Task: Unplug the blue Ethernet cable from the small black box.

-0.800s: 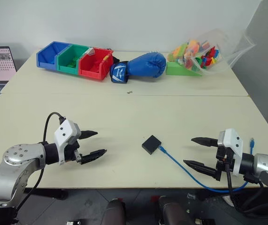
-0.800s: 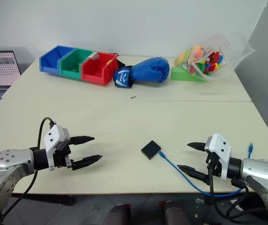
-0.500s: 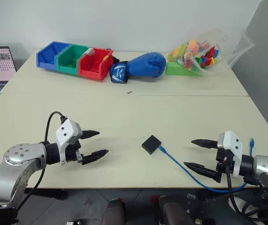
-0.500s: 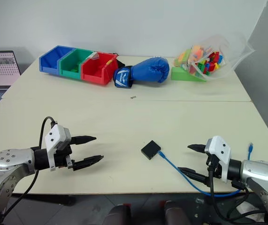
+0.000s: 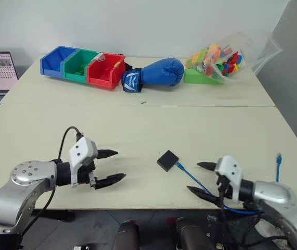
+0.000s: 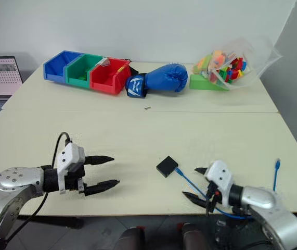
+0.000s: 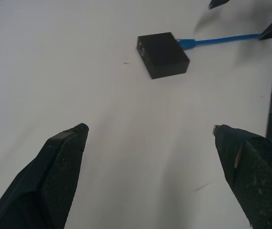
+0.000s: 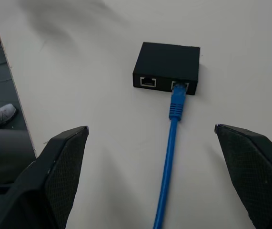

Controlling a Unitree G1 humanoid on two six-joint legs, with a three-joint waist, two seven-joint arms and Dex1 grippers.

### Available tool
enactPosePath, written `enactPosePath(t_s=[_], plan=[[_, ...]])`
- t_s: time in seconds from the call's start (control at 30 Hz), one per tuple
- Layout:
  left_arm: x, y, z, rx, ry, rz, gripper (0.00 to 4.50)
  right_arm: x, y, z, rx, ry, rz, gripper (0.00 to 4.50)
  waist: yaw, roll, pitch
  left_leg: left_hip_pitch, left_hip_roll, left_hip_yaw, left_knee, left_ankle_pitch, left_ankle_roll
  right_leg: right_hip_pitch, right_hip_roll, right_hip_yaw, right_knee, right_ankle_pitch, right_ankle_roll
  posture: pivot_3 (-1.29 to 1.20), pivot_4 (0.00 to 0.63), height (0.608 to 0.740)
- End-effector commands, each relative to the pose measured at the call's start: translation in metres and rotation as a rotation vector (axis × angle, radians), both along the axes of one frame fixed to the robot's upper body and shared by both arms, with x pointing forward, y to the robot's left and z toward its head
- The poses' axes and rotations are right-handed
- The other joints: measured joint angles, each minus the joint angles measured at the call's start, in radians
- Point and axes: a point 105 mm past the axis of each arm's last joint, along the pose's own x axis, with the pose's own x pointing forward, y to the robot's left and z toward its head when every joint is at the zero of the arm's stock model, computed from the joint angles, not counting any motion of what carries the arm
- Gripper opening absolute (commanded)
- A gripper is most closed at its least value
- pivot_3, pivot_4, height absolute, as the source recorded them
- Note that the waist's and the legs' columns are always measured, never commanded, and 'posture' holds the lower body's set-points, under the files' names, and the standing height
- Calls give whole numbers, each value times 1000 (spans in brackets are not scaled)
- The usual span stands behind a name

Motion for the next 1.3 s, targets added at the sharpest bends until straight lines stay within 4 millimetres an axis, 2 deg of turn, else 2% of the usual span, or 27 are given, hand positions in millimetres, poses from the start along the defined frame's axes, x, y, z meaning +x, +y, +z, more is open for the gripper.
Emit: enactPosePath(t_s=[0.03, 0.2, 0.33, 0.5, 0.77, 0.93, 1.07, 1.17, 1.3], plan=[[-5, -12, 9, -10, -26, -89, 4484, 13, 11, 0, 6, -58, -55, 4500, 0, 0, 0, 0, 0, 0, 0, 0, 0, 0, 0, 0, 0, 0, 0, 0, 150, 740], [-4, -16, 7, 0, -18, -125, 4484, 33, 19, -9, -8, -74, -139, 4500, 0, 0, 0, 0, 0, 0, 0, 0, 0, 0, 0, 0, 0, 0, 0, 0, 150, 740], [-3, -16, 6, 1, -17, -129, 4484, 35, 22, -13, -18, -51, -154, 4500, 1, 0, 0, 0, 0, 0, 0, 0, 0, 0, 0, 0, 0, 0, 0, 0, 150, 740], [-1, -16, 3, -6, -18, -129, 4500, 42, 23, -14, -32, -44, -181, 3603, 0, 0, 0, 0, 0, 0, 0, 0, 0, 0, 0, 0, 0, 0, 0, 0, 150, 740], [6, -15, -1, -32, -32, -90, 4500, 49, 18, -13, -92, -68, -187, 1588, 0, 0, 0, 0, 0, 0, 0, 0, 0, 0, 0, 0, 0, 0, 0, 0, 150, 740], [17, -12, -3, -62, -40, -37, 4500, 49, 15, -8, -150, -126, -122, 311, 1, 0, 0, 0, 0, 0, 0, 0, 0, 0, 0, 0, 0, 0, 0, 0, 150, 740], [26, -13, -1, -104, -32, -12, 4500, 50, 20, 10, -180, -234, -20, 173, 3, 0, 0, 0, 0, 0, 1, 0, 0, 0, 0, -1, 0, 0, 0, 0, 150, 740], [28, -21, 5, -212, 36, -16, 4500, 55, 32, 33, -225, -413, 104, 173, 1, 0, 0, 0, 0, 1, 1, 0, 0, 0, 0, -1, 1, 0, 0, 0, 150, 740], [24, -29, 11, -320, 161, -59, 4500, 58, 47, 53, -320, -655, 281, 173, -4, 0, 0, 0, 0, 0, 1, 0, 0, 0, 2, -2, 1, 0, 0, 0, 150, 740]])
